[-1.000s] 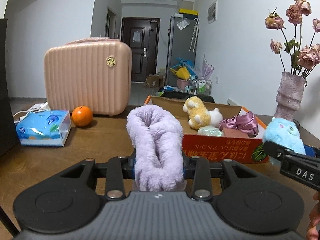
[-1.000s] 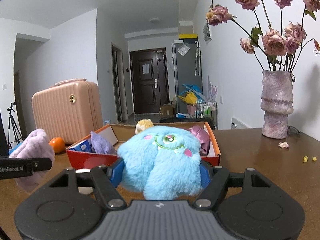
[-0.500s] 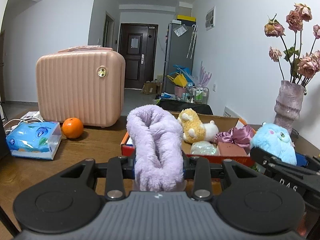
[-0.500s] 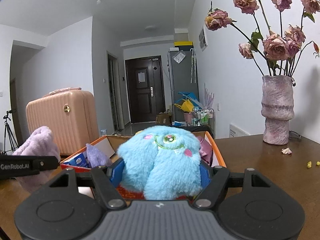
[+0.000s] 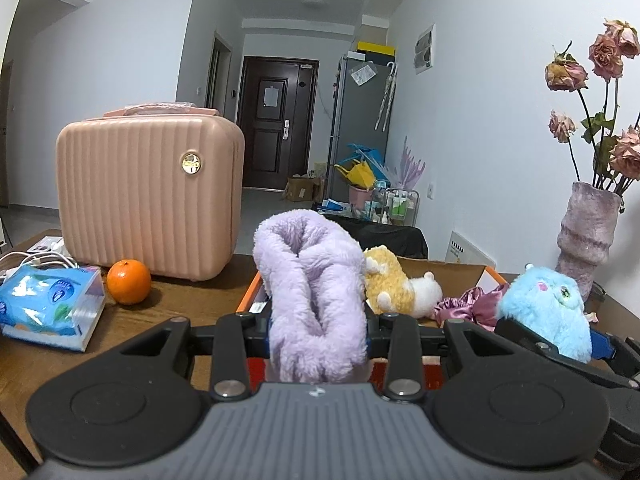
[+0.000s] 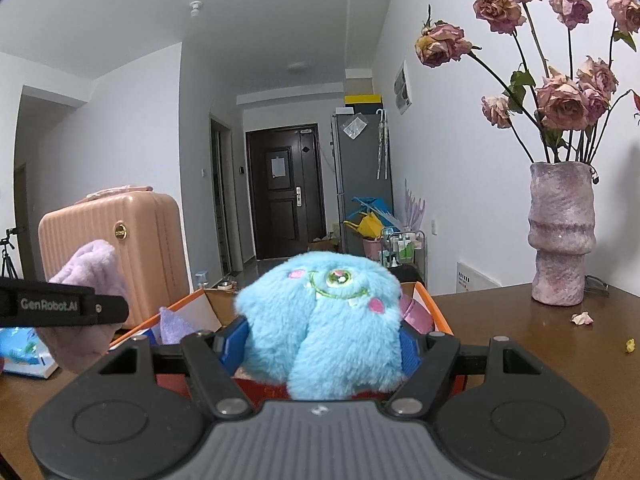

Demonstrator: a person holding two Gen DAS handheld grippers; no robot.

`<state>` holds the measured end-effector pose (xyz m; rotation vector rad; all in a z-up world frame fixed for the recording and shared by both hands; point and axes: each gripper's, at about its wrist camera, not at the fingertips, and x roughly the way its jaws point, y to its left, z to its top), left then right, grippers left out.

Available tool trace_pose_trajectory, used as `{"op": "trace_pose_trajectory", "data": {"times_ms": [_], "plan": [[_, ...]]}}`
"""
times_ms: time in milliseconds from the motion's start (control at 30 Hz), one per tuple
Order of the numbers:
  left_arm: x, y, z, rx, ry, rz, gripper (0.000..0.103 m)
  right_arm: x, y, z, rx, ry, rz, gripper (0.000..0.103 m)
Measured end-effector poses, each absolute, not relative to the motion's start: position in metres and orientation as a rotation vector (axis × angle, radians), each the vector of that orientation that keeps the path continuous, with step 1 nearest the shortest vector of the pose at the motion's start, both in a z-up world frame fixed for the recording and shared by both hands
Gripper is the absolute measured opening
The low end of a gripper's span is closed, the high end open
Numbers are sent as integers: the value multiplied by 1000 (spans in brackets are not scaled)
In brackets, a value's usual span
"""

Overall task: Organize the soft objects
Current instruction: 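Carry the wristband in the left tool and plush in the right tool over the box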

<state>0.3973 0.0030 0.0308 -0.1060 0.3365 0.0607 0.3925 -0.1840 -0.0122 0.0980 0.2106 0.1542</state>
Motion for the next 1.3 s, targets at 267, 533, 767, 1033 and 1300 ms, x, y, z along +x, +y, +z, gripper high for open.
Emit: {"op": "trace_pose_trajectory", "data": {"times_ms": [267, 533, 767, 1033, 1300], "plan": [[418, 6, 30, -105, 332, 61, 36, 414, -181, -13, 89, 206, 147, 71], [443, 5, 29, -102, 335, 57, 37, 435, -179, -16, 87, 208, 137, 71], [458, 4, 27, -103, 334, 53, 37, 455, -177, -17, 88, 211, 122, 71], [487, 1, 29, -100, 335, 58, 37, 480, -174, -19, 86, 226, 108, 71], [502, 0, 24, -94, 350, 56, 37, 495, -168, -22, 71, 234, 95, 71]]}}
